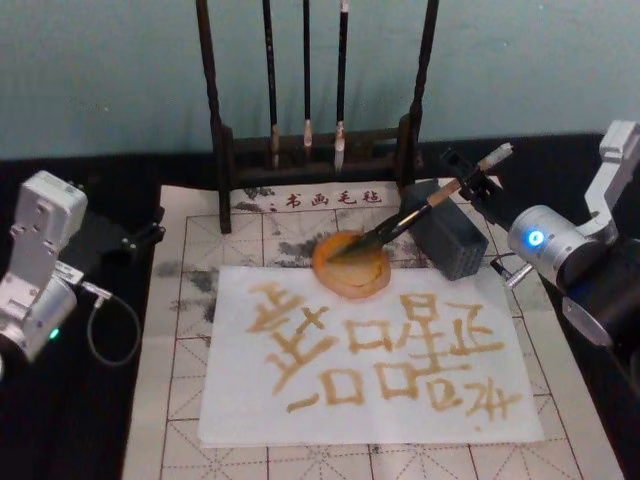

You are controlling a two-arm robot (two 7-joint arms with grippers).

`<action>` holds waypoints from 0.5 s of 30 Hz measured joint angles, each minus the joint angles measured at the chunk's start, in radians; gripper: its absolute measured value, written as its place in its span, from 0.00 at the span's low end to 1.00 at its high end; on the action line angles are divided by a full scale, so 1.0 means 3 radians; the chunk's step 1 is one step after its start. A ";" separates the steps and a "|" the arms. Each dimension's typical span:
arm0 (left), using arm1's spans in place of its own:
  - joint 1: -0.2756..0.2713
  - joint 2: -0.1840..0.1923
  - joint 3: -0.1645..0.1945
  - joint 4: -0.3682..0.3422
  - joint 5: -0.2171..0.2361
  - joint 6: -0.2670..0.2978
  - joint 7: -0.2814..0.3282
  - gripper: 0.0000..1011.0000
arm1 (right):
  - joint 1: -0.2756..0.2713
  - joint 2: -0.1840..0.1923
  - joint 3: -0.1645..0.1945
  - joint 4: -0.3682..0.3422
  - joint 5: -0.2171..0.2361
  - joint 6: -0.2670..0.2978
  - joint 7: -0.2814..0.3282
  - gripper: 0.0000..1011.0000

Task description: Pick up the brush from the inkstone, write on the paper, then place the brush back to its original position.

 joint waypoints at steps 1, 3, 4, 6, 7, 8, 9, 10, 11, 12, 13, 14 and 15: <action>0.0000 0.0000 0.0000 0.0000 0.0000 0.0000 0.0000 0.99 | 0.0008 0.0001 -0.0006 0.0008 0.0008 -0.0003 -0.0002 0.99; 0.0000 0.0000 0.0000 0.0000 0.0000 0.0000 0.0000 0.99 | 0.0008 0.0000 -0.0005 0.0007 0.0009 -0.0003 -0.0002 0.99; 0.0000 0.0000 0.0000 0.0000 0.0000 0.0000 0.0000 0.99 | 0.0008 0.0001 -0.0004 0.0007 0.0008 -0.0003 -0.0002 0.99; 0.0000 0.0000 0.0000 0.0000 0.0000 0.0000 0.0000 0.99 | 0.0008 0.0000 -0.0003 0.0006 0.0008 -0.0003 -0.0002 0.99; 0.0000 0.0000 0.0000 0.0000 0.0000 0.0000 0.0000 0.99 | 0.0007 0.0000 -0.0003 0.0005 0.0008 -0.0003 -0.0002 0.99; 0.0000 0.0000 0.0000 0.0000 0.0000 0.0000 0.0000 0.99 | 0.0007 0.0000 -0.0002 0.0005 0.0008 -0.0003 -0.0002 0.99; 0.0000 0.0000 0.0000 0.0000 0.0000 0.0000 0.0000 0.99 | 0.0005 -0.0001 -0.0002 0.0004 0.0008 -0.0002 -0.0002 0.99; 0.0000 0.0000 0.0000 0.0000 0.0000 0.0000 0.0000 0.99 | 0.0005 -0.0001 -0.0002 0.0004 0.0008 -0.0002 -0.0002 0.99; 0.0000 0.0000 0.0000 0.0000 0.0000 0.0000 0.0000 0.99 | 0.0004 -0.0001 -0.0001 0.0003 0.0008 -0.0002 -0.0002 0.99; 0.0000 0.0000 0.0000 0.0000 0.0000 0.0000 0.0000 0.99 | 0.0003 -0.0001 0.0000 0.0003 0.0008 -0.0002 -0.0002 0.99; 0.0000 0.0000 0.0000 0.0000 0.0000 0.0000 0.0000 0.99 | 0.0002 -0.0002 0.0000 0.0002 0.0007 -0.0001 -0.0002 0.99; 0.0000 0.0000 0.0000 0.0000 0.0000 0.0000 0.0000 0.99 | 0.0001 -0.0002 0.0000 0.0001 0.0007 -0.0001 -0.0002 0.99; 0.0000 0.0000 0.0000 0.0000 0.0000 0.0000 0.0000 0.99 | 0.0001 -0.0001 0.0001 0.0001 0.0006 -0.0001 -0.0002 0.99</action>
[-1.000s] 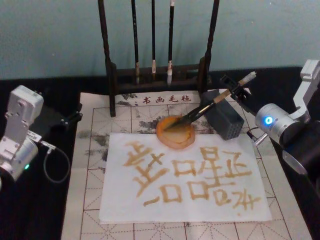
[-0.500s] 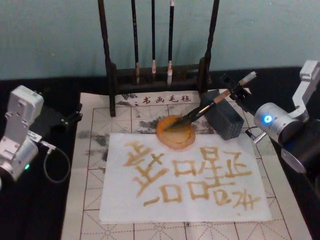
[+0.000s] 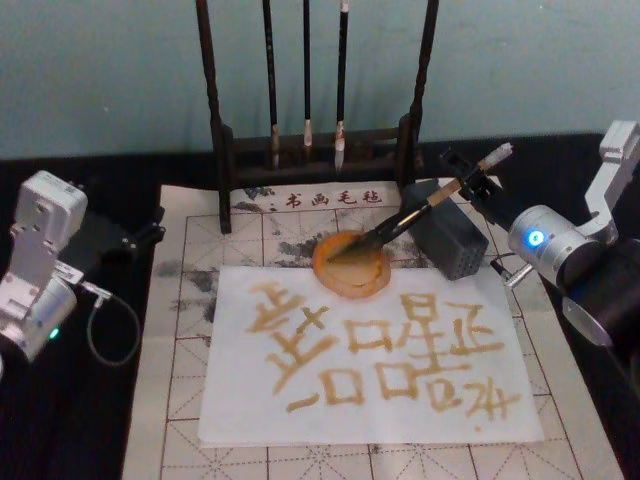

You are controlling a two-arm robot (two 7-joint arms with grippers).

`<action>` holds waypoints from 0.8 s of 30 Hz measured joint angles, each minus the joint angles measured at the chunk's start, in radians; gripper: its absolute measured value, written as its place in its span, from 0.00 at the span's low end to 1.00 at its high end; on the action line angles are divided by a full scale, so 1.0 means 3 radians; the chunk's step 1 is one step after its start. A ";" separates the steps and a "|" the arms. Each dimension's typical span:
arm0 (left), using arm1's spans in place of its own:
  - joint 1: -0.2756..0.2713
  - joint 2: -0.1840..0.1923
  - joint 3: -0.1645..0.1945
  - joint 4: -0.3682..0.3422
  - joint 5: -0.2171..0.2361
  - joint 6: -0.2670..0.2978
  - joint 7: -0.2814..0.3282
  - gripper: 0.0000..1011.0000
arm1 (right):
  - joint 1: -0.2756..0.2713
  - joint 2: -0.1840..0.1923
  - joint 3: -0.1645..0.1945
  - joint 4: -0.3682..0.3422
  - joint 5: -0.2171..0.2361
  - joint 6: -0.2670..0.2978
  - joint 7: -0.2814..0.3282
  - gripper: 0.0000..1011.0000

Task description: Pick up the brush from the inkstone, write on the paper, then place the brush back to its original position.

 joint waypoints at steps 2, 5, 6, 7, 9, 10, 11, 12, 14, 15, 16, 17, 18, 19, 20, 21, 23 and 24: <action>0.0000 0.0000 0.0000 0.0000 0.0000 0.0000 0.0000 0.99 | -0.0001 0.0000 0.0001 -0.0001 -0.0002 0.0000 0.0000 0.99; 0.0000 0.0000 0.0000 0.0000 0.0000 0.0000 0.0000 0.99 | -0.0002 0.0000 0.0002 -0.0002 -0.0003 0.0001 0.0001 0.99; 0.0000 0.0000 0.0000 0.0000 0.0000 0.0000 0.0000 0.99 | -0.0002 0.0000 0.0002 -0.0002 -0.0003 0.0001 0.0001 0.99; 0.0000 0.0000 0.0000 0.0000 0.0000 0.0000 0.0000 0.99 | -0.0002 0.0000 0.0003 -0.0002 -0.0003 0.0001 0.0001 0.99; 0.0000 0.0000 0.0000 0.0000 0.0000 0.0000 0.0000 0.99 | -0.0003 0.0000 0.0004 -0.0003 -0.0004 0.0002 0.0001 0.99; 0.0000 0.0000 0.0000 0.0000 0.0000 0.0000 0.0000 0.99 | -0.0003 0.0000 0.0004 -0.0003 -0.0004 0.0002 0.0002 0.98; 0.0000 0.0000 0.0000 0.0000 0.0000 0.0000 0.0000 0.99 | -0.0004 0.0000 0.0004 -0.0004 -0.0005 0.0003 0.0002 0.96; 0.0000 0.0000 0.0000 0.0000 0.0000 0.0000 0.0000 0.99 | -0.0004 0.0000 0.0005 -0.0004 -0.0005 0.0003 0.0002 0.94; 0.0000 0.0000 0.0000 0.0000 0.0000 0.0000 0.0000 0.99 | -0.0004 0.0000 0.0005 -0.0005 -0.0006 0.0003 0.0003 0.90; 0.0000 0.0000 0.0000 0.0000 0.0000 0.0000 0.0000 0.99 | -0.0004 0.0000 0.0005 -0.0005 -0.0006 0.0003 0.0003 0.87; 0.0000 0.0000 0.0000 0.0000 0.0000 0.0000 0.0000 0.99 | -0.0005 0.0000 0.0005 -0.0006 -0.0006 0.0004 0.0003 0.83; 0.0000 0.0000 0.0000 0.0000 0.0000 0.0000 0.0000 0.99 | -0.0005 0.0000 0.0005 -0.0006 -0.0006 0.0004 0.0003 0.83; 0.0000 0.0000 0.0000 0.0000 0.0000 0.0000 0.0000 0.99 | -0.0005 0.0000 0.0006 -0.0006 -0.0007 0.0005 0.0003 0.81; 0.0000 0.0000 0.0000 0.0000 0.0000 0.0000 0.0000 0.99 | -0.0005 0.0000 0.0005 -0.0006 -0.0007 0.0005 0.0003 0.77; 0.0000 0.0000 0.0000 0.0000 0.0000 0.0000 0.0000 0.99 | -0.0006 0.0000 0.0005 -0.0006 -0.0007 0.0005 0.0004 0.73; 0.0000 0.0000 0.0000 0.0000 0.0000 0.0000 0.0000 0.99 | -0.0006 0.0000 0.0005 -0.0006 -0.0008 0.0005 0.0004 0.71; 0.0000 0.0000 0.0000 0.0000 0.0000 0.0000 0.0000 0.99 | -0.0007 0.0000 0.0005 -0.0006 -0.0008 0.0005 0.0004 0.66; 0.0000 0.0000 0.0000 0.0000 0.0000 0.0000 0.0000 0.99 | -0.0007 0.0000 0.0005 -0.0006 -0.0008 0.0005 0.0004 0.62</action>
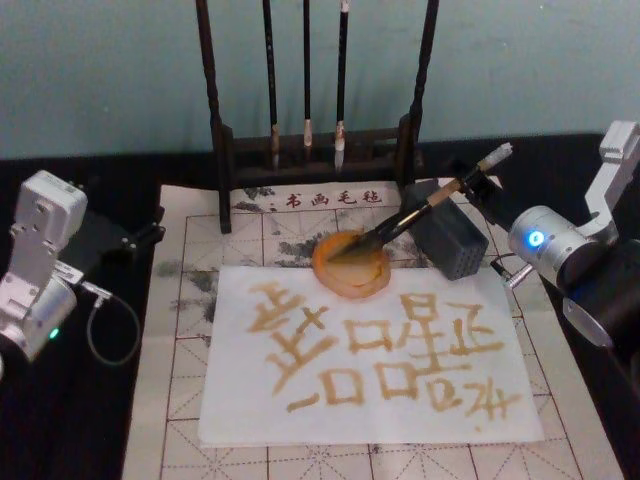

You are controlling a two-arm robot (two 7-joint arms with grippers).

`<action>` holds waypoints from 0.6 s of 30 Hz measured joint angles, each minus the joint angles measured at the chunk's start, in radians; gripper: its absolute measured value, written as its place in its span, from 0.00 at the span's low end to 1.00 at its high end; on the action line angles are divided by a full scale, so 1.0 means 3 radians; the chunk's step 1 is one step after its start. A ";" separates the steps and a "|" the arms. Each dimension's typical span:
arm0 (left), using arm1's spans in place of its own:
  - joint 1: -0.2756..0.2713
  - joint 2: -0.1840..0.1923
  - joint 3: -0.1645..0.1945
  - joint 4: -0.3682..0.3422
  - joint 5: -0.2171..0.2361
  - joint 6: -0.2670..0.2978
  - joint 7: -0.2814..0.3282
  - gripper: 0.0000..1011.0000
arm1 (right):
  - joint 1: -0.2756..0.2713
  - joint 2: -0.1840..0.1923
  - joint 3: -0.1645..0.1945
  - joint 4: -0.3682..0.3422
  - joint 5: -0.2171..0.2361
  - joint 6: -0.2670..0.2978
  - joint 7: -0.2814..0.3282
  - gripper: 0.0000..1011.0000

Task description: Pick up the brush from the inkstone, write on the paper, then place the brush back to its original position.

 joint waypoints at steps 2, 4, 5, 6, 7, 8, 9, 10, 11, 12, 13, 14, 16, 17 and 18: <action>0.0000 0.0000 0.0000 0.0000 0.0000 0.0000 0.0000 0.99 | 0.0000 0.0000 0.0000 0.0000 0.0000 0.0000 0.0000 0.55; 0.0000 0.0000 0.0000 0.0000 0.0000 0.0000 0.0000 0.99 | 0.0000 0.0000 0.0000 0.0000 -0.0001 0.0000 0.0000 0.50; 0.0000 0.0000 0.0000 0.0000 0.0000 0.0000 0.0000 0.99 | 0.0000 0.0000 0.0000 0.0000 -0.0001 0.0000 0.0000 0.48; 0.0000 0.0000 0.0000 0.0000 0.0000 0.0000 0.0000 0.99 | 0.0000 0.0000 0.0000 0.0000 -0.0001 0.0000 0.0000 0.45; 0.0000 0.0000 0.0000 0.0000 0.0000 0.0000 0.0000 0.99 | 0.0000 0.0000 0.0000 0.0000 -0.0001 0.0000 0.0000 0.39; 0.0000 0.0000 0.0000 0.0000 0.0000 0.0000 0.0000 0.99 | 0.0000 0.0000 0.0000 0.0000 -0.0001 0.0000 0.0000 0.37; 0.0000 0.0000 0.0000 0.0000 0.0000 0.0000 0.0000 0.99 | 0.0000 0.0000 0.0000 0.0000 -0.0001 0.0000 0.0000 0.35; 0.0000 0.0000 0.0000 0.0000 0.0000 0.0000 0.0000 0.99 | 0.0000 0.0000 0.0000 0.0000 -0.0001 0.0000 0.0000 0.29; 0.0000 0.0000 0.0000 0.0000 0.0000 0.0000 0.0000 0.99 | 0.0000 0.0000 0.0000 0.0000 -0.0001 0.0000 0.0000 0.26; 0.0000 0.0000 0.0000 0.0000 0.0000 0.0000 0.0000 0.99 | 0.0000 0.0000 0.0000 0.0000 -0.0001 0.0000 0.0000 0.26; 0.0000 0.0000 0.0000 0.0000 0.0000 0.0000 0.0000 0.99 | 0.0000 0.0000 0.0000 0.0000 -0.0001 0.0000 0.0000 0.20; 0.0000 0.0000 0.0000 0.0000 0.0000 0.0000 0.0000 0.99 | 0.0000 0.0000 0.0000 0.0000 -0.0001 0.0000 0.0000 0.19; 0.0000 0.0000 0.0000 0.0000 0.0000 0.0000 0.0000 0.99 | 0.0000 0.0000 0.0000 0.0000 -0.0001 0.0000 0.0000 0.18; 0.0000 0.0000 0.0000 0.0000 0.0000 0.0000 0.0000 0.99 | 0.0000 0.0000 0.0000 0.0000 -0.0001 0.0000 0.0000 0.18; 0.0000 0.0000 0.0000 0.0000 0.0000 0.0000 0.0000 0.99 | 0.0000 0.0000 0.0000 0.0000 -0.0001 0.0000 0.0000 0.18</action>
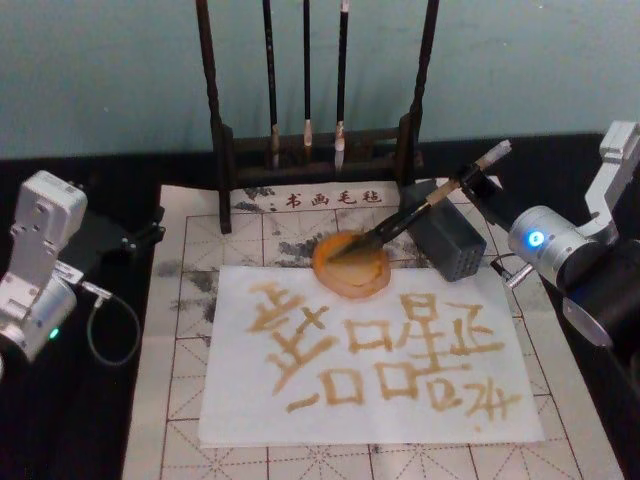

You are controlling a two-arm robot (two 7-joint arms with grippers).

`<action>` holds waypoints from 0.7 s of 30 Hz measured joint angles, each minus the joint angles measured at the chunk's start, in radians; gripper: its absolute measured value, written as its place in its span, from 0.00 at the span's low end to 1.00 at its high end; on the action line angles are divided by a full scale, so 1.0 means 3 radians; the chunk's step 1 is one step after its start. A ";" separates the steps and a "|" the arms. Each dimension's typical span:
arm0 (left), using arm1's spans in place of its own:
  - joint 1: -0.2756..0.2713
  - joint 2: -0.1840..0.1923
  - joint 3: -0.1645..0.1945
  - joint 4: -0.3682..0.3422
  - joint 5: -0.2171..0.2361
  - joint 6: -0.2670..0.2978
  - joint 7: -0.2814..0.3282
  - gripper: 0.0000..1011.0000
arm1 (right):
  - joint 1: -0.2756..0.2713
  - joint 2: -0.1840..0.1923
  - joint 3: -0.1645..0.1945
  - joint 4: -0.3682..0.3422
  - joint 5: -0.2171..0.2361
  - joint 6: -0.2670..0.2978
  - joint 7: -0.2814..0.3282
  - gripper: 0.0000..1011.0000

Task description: Pick up the brush from the inkstone, write on the paper, then place the brush back to its original position.

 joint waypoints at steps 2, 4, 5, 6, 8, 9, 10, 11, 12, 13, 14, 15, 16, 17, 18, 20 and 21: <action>0.0000 0.0000 0.0000 0.0000 0.0000 0.0000 0.0000 0.99 | 0.0000 0.0000 0.0000 0.0000 0.0000 0.0000 0.0000 0.18; 0.0000 0.0000 0.0000 0.0000 0.0000 0.0000 0.0000 0.99 | 0.0000 0.0000 0.0000 0.0000 0.0000 0.0000 0.0000 0.18; 0.0000 0.0000 0.0000 0.0000 0.0000 0.0000 0.0000 0.99 | 0.0000 0.0000 0.0000 0.0000 0.0000 0.0000 0.0000 0.18; 0.0000 0.0000 0.0000 0.0000 0.0000 0.0000 0.0000 0.99 | 0.0000 0.0000 0.0000 0.0000 0.0000 0.0000 0.0000 0.18; 0.0000 0.0000 0.0000 0.0000 0.0000 0.0000 0.0000 0.99 | 0.0000 0.0000 0.0000 0.0000 0.0000 0.0000 0.0000 0.18; 0.0000 0.0000 0.0000 0.0000 0.0000 0.0000 0.0000 0.99 | 0.0000 0.0000 0.0000 0.0000 0.0000 0.0000 0.0000 0.18; 0.0000 0.0000 0.0000 0.0000 0.0000 0.0000 0.0000 0.99 | 0.0000 0.0000 0.0000 0.0000 0.0000 0.0000 0.0000 0.18; 0.0000 0.0000 0.0000 0.0000 0.0000 0.0000 0.0000 0.99 | 0.0000 0.0000 0.0000 0.0000 0.0000 0.0000 0.0000 0.18; 0.0000 0.0000 0.0000 0.0000 0.0000 0.0000 0.0000 0.99 | 0.0000 0.0000 0.0000 0.0000 0.0000 0.0000 0.0000 0.18; 0.0000 0.0000 0.0000 0.0000 0.0000 0.0000 0.0000 0.99 | 0.0001 0.0004 -0.0006 0.0000 0.0003 -0.0003 0.0001 0.18; 0.0000 0.0000 0.0000 0.0000 0.0000 0.0000 0.0000 0.99 | 0.0003 0.0008 -0.0011 0.0000 0.0003 -0.0007 0.0004 0.18; 0.0000 0.0000 0.0000 0.0000 0.0000 0.0000 0.0000 0.99 | 0.0006 0.0019 -0.0022 -0.0003 0.0009 -0.0021 0.0015 0.18; 0.0000 0.0000 0.0000 0.0000 0.0000 0.0000 0.0000 0.99 | 0.0006 0.0024 -0.0028 -0.0007 0.0011 -0.0032 0.0024 0.18; 0.0000 0.0000 0.0000 0.0000 0.0000 0.0000 0.0000 0.99 | 0.0006 0.0030 -0.0035 -0.0014 0.0012 -0.0044 0.0032 0.18; 0.0000 0.0000 0.0000 0.0000 0.0000 0.0000 0.0000 0.99 | 0.0006 0.0045 -0.0049 -0.0032 0.0013 -0.0068 0.0052 0.18; 0.0000 0.0000 0.0000 0.0000 0.0000 0.0000 0.0000 0.99 | 0.0004 0.0060 -0.0065 -0.0053 0.0012 -0.0095 0.0074 0.18; 0.0000 0.0000 0.0000 0.0000 0.0000 0.0000 0.0000 0.99 | -0.0002 0.0078 -0.0083 -0.0078 0.0007 -0.0123 0.0098 0.18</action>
